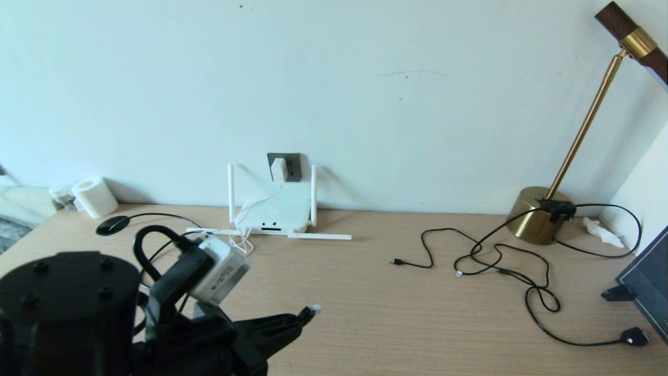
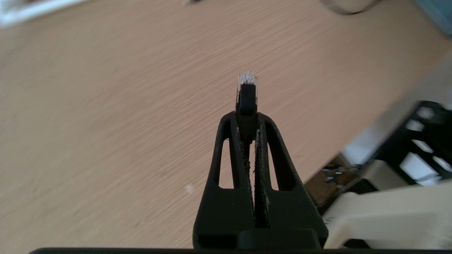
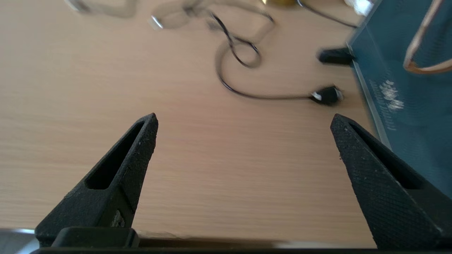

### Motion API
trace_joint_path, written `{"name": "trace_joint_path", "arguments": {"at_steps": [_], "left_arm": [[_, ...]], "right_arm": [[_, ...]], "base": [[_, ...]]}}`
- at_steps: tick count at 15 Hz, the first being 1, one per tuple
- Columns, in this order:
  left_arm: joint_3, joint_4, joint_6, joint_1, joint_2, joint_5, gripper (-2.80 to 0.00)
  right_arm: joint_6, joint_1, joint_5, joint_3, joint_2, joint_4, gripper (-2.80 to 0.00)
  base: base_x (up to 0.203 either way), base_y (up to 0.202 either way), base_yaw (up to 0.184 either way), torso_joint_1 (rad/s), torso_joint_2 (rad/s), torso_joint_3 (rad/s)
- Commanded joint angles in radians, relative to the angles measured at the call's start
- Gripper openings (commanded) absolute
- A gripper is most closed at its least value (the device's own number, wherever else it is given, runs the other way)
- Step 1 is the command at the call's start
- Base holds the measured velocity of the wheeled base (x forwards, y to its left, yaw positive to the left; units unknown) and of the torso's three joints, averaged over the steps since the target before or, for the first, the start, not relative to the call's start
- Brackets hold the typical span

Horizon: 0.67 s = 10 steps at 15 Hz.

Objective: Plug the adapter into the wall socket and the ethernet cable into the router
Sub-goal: Align cable and router interface

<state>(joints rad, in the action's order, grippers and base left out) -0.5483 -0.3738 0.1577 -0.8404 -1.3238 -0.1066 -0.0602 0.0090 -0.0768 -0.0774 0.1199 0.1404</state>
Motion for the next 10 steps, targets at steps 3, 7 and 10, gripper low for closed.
{"name": "trace_joint_path", "arguments": {"at_steps": [3, 7, 10], "left_arm": [[0.121, -0.059, 0.002, 0.088, -0.061, -0.040, -2.80], [0.093, -0.069, 0.027, 0.170, -0.066, -0.112, -2.80], [0.038, -0.069, 0.140, 0.226, -0.097, -0.116, -2.80]], "right_arm": [[0.078, -0.006, 0.055, -0.001, -0.119, 0.041, 0.00], [0.086, -0.006, 0.055, 0.001, -0.120, 0.039, 0.00], [0.086, -0.006, 0.055, 0.001, -0.120, 0.039, 0.00]], "base": [[0.000, 0.000, 0.000, 0.000, 0.00, 0.000], [0.000, 0.000, 0.000, 0.000, 0.00, 0.000], [0.000, 0.000, 0.000, 0.000, 0.00, 0.000]]}}
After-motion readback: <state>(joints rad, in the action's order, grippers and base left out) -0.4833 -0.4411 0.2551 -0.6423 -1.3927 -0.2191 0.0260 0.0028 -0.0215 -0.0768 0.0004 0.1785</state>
